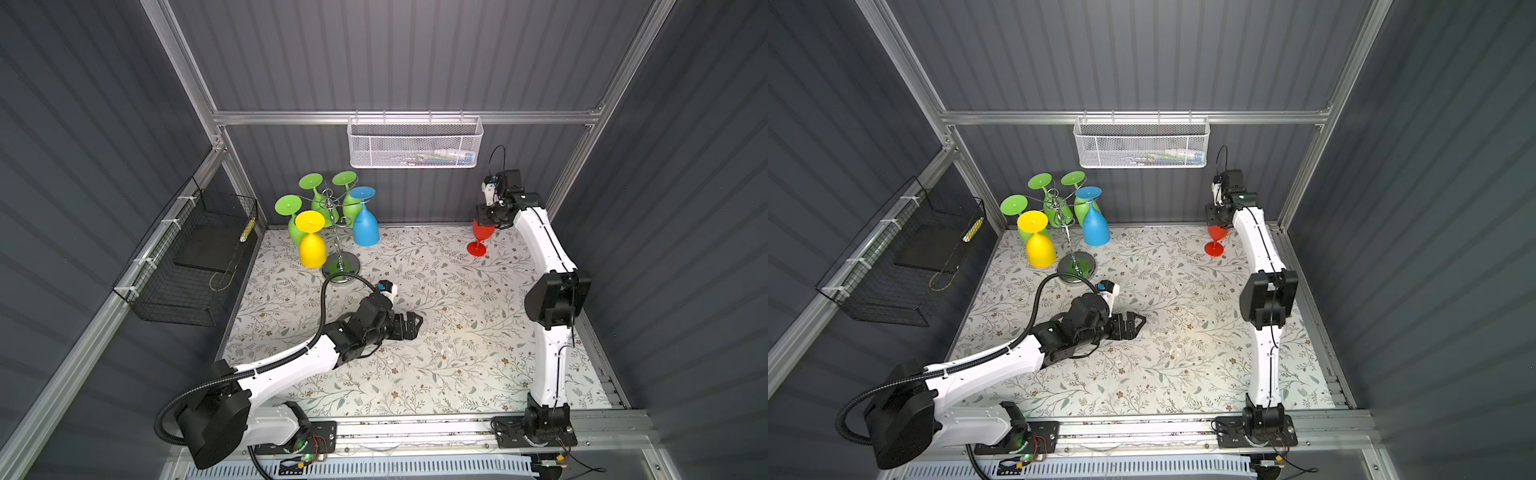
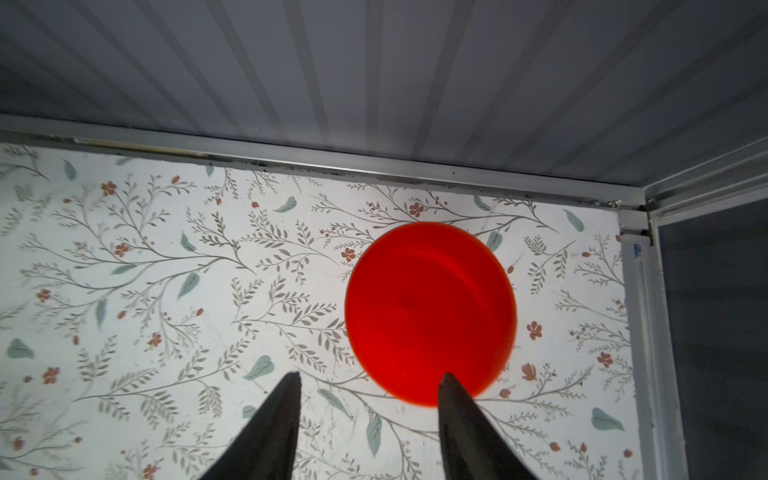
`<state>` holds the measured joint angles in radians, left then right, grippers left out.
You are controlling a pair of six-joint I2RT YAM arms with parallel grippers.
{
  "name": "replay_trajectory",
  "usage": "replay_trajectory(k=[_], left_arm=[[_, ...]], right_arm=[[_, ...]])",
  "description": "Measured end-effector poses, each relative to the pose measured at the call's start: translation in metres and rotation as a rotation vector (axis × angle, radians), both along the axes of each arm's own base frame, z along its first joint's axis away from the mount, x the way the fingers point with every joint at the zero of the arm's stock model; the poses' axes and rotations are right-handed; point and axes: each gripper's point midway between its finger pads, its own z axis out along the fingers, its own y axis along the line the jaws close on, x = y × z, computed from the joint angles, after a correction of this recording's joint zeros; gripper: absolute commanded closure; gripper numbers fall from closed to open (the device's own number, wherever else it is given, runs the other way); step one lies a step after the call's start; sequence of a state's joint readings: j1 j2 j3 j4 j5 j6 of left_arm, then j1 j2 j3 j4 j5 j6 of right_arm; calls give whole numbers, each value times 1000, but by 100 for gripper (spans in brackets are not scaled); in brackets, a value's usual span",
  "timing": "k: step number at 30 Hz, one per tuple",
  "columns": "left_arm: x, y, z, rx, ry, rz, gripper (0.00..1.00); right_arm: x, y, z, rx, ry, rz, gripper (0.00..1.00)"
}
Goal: Take the wine glass off the wine glass rack
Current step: 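Lower the red glass upright onto the table and open the right gripper, then move the left gripper toward the yellow glass while the right gripper withdraws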
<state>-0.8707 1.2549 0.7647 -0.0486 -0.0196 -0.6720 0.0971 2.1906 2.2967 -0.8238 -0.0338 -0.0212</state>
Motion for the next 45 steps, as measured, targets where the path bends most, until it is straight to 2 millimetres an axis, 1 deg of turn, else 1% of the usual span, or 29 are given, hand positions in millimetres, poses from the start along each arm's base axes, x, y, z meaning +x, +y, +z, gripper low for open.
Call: replay_trajectory(k=[4,7,10,12,17,20,23,28,30,33,35,37,43,45], left_arm=[[-3,13,10,21,-20,21,0],[-6,23,16,47,-29,39,0],[-6,33,32,65,-65,58,0],[-5,39,49,71,-99,73,0],[5,46,107,69,-196,114,0],[11,55,144,69,-252,160,0],[15,71,177,81,-299,234,0],[24,103,231,101,-357,383,0],[29,116,245,92,-362,432,0],[45,143,256,75,-348,527,0],[56,161,258,64,-323,586,1],[70,175,259,38,-291,637,7],[105,194,245,-110,-161,698,20],[112,198,242,-166,-131,711,23]], right_arm=[[-29,6,44,61,-97,-4,39],[-51,15,71,97,-168,7,36],[-71,31,82,127,-218,35,35],[-85,44,80,140,-232,59,34],[-119,80,58,155,-226,131,32],[-137,101,46,162,-232,180,32],[-151,121,43,176,-250,235,32],[-166,153,46,214,-310,350,30],[-172,164,47,225,-332,397,29],[-180,181,47,238,-359,468,29],[-186,191,46,240,-371,512,29],[-192,201,47,239,-388,558,29],[-211,223,33,248,-417,676,29],[-216,227,30,253,-425,703,29]])
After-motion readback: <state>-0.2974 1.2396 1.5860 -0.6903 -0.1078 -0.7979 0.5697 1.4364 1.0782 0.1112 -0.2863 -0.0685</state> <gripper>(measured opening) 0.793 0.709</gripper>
